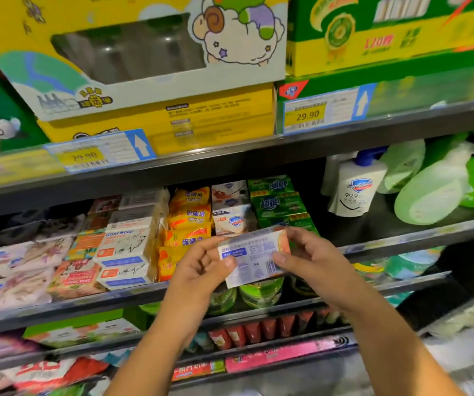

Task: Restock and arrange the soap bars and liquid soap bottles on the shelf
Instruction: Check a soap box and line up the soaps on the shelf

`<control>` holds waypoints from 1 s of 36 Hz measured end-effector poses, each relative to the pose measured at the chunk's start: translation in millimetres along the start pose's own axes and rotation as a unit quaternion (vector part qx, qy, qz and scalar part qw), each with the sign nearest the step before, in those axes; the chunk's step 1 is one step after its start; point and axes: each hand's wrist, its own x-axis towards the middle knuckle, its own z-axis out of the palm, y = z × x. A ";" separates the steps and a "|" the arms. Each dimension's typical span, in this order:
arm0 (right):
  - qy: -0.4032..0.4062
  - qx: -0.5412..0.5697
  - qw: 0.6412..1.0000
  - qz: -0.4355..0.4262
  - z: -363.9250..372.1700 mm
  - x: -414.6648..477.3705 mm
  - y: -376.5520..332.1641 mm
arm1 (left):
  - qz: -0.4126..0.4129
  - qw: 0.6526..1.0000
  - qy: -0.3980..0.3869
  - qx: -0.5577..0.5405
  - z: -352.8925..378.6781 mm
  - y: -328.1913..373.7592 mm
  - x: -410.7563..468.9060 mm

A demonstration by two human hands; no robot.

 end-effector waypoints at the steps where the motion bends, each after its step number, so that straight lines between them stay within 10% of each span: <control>1: 0.014 0.004 1.000 -0.004 -1.3 -2.2 1.4 | 0.001 1.000 0.004 0.002 3.5 -1.6 -0.1; 11: 0.011 0.127 0.991 0.032 -19.9 -22.0 6.5 | 0.006 0.986 -0.163 0.036 12.7 -10.8 -6.0; 15: -0.047 0.086 0.995 0.027 -28.9 -33.6 3.6 | -0.004 0.988 -0.148 0.038 14.7 -5.8 -2.9; 30: 0.124 0.039 0.992 0.009 -15.7 -29.3 -6.4 | 0.004 0.994 -0.098 -0.054 37.4 12.3 7.3; 36: 0.133 0.002 0.990 0.038 -16.5 -26.1 -9.3 | 0.033 0.977 -0.206 0.049 18.1 5.4 15.3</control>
